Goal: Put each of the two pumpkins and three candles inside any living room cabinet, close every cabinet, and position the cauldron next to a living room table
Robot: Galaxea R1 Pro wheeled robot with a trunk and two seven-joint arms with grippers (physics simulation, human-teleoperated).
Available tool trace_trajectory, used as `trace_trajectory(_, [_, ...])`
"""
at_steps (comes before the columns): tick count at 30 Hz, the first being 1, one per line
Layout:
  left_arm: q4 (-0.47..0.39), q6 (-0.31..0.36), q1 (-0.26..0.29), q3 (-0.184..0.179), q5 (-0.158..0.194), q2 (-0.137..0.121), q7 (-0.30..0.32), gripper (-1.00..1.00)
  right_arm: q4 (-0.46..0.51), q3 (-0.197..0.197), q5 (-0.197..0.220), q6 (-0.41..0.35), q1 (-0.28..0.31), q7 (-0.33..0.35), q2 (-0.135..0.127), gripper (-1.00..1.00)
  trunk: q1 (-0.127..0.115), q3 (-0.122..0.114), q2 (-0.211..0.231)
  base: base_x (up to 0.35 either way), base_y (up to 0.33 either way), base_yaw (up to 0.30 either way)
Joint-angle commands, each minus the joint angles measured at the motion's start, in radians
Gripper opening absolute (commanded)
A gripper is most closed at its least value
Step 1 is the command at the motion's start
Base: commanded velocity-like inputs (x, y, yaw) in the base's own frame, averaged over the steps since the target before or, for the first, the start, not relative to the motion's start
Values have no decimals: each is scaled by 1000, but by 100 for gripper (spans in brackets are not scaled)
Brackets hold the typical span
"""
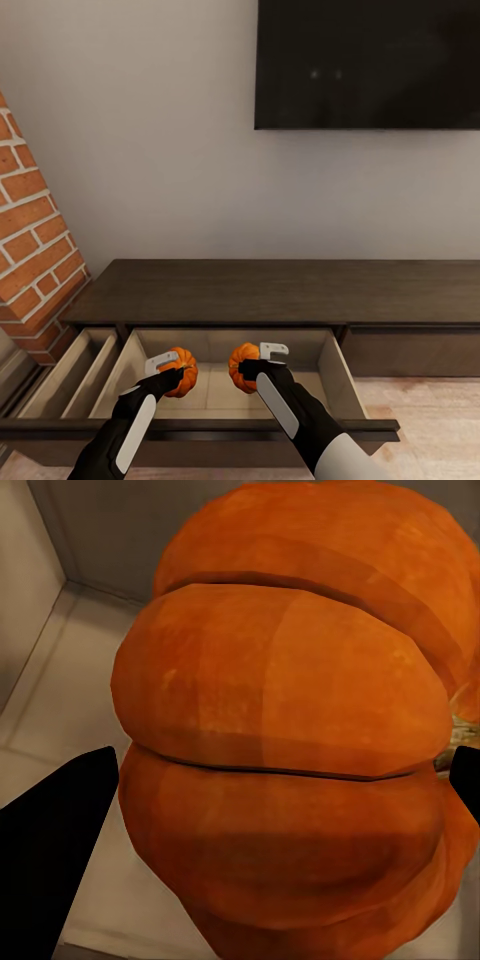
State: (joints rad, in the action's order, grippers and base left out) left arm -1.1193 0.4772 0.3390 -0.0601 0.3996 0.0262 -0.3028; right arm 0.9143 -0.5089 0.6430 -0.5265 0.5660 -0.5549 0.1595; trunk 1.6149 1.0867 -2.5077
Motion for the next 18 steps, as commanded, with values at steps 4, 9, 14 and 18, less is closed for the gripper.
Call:
trace_trajectory(4, [0, 0, 0, 0, -1, 1, -2, -100, 0, 0, 0, 0, 0, -3, 0, -100, 0, 0, 0, 28, 6, 0])
trace_trajectory(9, [-1, 0, 0, 0, -1, 0, -2, -100, 0, 0, 0, 1, 0, -3, 0, -100, 2, 19, -1, 3, 1, 0])
trace_trajectory(14, [-1, 0, 0, -1, -1, 0, -2, -100, -13, 0, -1, 7, 0, -3, 0, -100, 5, 39, -2, 0, 0, 0])
trace_trajectory(18, [-1, 0, 0, -1, -1, 0, -2, -100, -21, 0, -3, 12, 0, -3, 0, -100, 6, 50, -3, 0, 0, 0])
